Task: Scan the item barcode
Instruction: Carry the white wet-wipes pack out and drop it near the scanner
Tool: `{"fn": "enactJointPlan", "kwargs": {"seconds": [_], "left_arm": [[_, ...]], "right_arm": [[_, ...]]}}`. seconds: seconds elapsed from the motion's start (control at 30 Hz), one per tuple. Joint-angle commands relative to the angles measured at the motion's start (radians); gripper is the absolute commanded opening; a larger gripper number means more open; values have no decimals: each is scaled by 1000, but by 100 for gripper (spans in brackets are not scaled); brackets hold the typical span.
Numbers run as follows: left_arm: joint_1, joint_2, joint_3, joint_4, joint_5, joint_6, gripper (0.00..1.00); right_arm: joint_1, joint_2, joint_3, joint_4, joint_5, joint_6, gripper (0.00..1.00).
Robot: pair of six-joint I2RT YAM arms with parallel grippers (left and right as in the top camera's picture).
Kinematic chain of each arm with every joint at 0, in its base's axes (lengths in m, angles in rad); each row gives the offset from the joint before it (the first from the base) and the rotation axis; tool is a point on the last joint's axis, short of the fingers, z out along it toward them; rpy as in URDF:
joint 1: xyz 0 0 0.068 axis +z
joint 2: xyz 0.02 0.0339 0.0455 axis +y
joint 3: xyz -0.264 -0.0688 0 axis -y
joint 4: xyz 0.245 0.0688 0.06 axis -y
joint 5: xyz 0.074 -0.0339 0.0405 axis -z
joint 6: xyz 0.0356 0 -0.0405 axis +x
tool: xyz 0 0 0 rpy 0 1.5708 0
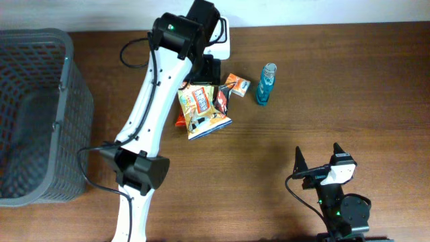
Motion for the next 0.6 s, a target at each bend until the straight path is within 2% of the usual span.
{"fn": "enactJointPlan", "kwargs": {"seconds": [0.0,0.23,0.37,0.57], "left_arm": [[5,-69,24,-3,21,59,99],[26,-213,24,-3,13,134,99],[113,-299,6,-3,13,124,99],[275,-488,-251,-3,13,91,99]], "right_arm": [[7,-5,-8,-2,9,3,98],[7,-5,-8,-2,9,3,98],[7,-5,-8,-3,9,3,98],[7,-5,-8,-2,9,3,98]]}}
